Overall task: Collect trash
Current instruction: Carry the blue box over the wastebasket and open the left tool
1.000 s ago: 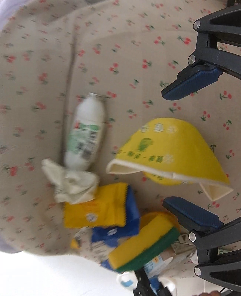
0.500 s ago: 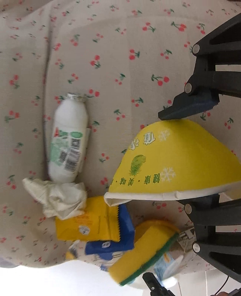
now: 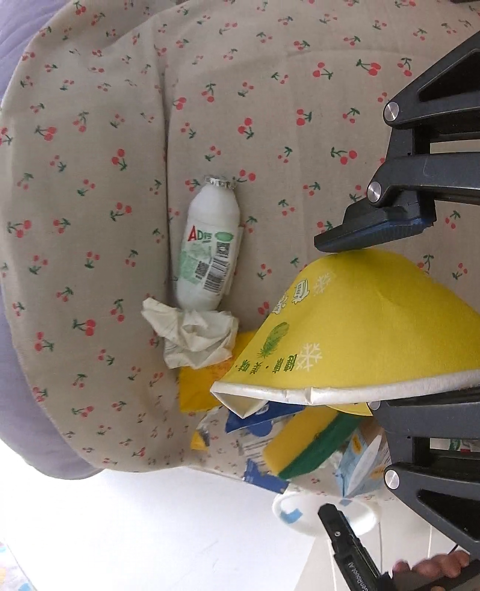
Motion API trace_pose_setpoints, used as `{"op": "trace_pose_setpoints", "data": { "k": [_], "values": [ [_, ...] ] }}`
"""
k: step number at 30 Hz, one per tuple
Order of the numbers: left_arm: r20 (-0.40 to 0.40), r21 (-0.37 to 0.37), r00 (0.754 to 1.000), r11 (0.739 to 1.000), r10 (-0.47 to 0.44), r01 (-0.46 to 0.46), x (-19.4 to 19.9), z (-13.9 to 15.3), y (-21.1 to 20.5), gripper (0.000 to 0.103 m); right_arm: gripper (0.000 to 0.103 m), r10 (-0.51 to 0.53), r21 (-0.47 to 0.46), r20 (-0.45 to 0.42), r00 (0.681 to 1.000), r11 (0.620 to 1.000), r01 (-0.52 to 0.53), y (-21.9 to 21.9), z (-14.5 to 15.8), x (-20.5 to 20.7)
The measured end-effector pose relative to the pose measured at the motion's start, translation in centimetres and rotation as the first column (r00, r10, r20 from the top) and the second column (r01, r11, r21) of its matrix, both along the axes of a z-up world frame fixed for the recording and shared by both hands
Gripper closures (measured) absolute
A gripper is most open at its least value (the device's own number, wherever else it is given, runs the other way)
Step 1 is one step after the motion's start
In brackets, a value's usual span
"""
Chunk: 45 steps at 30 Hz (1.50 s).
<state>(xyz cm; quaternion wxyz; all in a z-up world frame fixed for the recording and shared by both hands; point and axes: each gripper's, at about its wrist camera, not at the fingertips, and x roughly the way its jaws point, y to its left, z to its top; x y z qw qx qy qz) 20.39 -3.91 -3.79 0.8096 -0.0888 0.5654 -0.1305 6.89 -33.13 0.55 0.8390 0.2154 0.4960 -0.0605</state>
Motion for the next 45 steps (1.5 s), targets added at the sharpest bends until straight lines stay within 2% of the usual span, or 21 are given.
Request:
{"op": "trace_pose_setpoints", "data": {
  "k": [2,5,10,16,21,23,24,29,34,39,43,45],
  "values": [
    [-0.012,-0.018,0.999,0.999,0.033,-0.033,1.1,-0.5,0.2,0.022,0.060,-0.006,-0.002,0.004,1.000,1.000,0.006,0.0,0.1,-0.1],
    [-0.089,-0.068,0.990,0.991,0.113,-0.119,3.0,-2.1,0.2,0.022,0.060,-0.012,0.005,0.000,1.000,1.000,0.012,0.3,-0.1,0.5],
    [-0.151,-0.059,0.960,0.967,0.238,-0.249,6.3,-3.3,-0.9,0.022,0.060,-0.009,-0.001,-0.002,1.000,1.000,0.009,0.5,-0.5,1.6],
    [-0.156,0.037,0.949,0.962,0.272,-0.270,9.3,-4.0,-3.8,0.022,0.060,0.003,-0.018,0.000,1.000,1.000,-0.003,0.2,-0.7,2.9],
    [-0.177,0.160,0.951,0.961,0.254,-0.227,10.3,-5.4,-5.7,0.024,0.060,0.004,-0.013,-0.009,1.000,1.000,-0.004,-0.4,-1.1,3.9],
    [-0.143,0.199,0.962,0.959,0.234,-0.204,10.1,-5.3,-5.9,0.030,0.060,0.008,-0.007,-0.010,1.000,1.000,-0.008,-0.4,-1.2,4.1],
    [-0.137,0.195,0.966,0.962,0.219,-0.191,10.1,-5.3,-5.8,0.033,0.060,0.011,-0.006,-0.010,1.000,1.000,-0.011,-0.3,-1.2,4.2],
    [-0.107,0.078,0.981,0.985,0.163,-0.155,9.1,-4.3,-3.9,0.040,0.060,0.022,-0.010,0.003,1.000,1.000,-0.022,0.0,-0.7,4.0],
    [-0.030,-0.004,0.990,0.990,0.141,-0.141,7.0,-1.5,-0.8,0.040,0.060,0.020,-0.002,0.036,0.999,1.000,-0.020,0.5,0.5,3.8],
    [0.069,-0.041,0.989,0.990,0.134,-0.132,4.4,2.2,3.4,0.040,0.059,0.040,0.015,0.093,0.995,0.999,-0.042,2.4,2.4,3.9],
    [0.149,-0.031,0.977,0.988,0.153,-0.150,3.1,4.4,5.4,0.040,0.059,0.073,0.030,0.134,0.988,0.997,-0.078,4.9,3.6,4.2],
    [0.180,-0.001,0.970,0.986,0.165,-0.168,2.5,4.6,7.3,0.040,0.059,0.102,0.031,0.151,0.983,0.994,-0.108,6.8,4.1,4.6]
  ]
}}
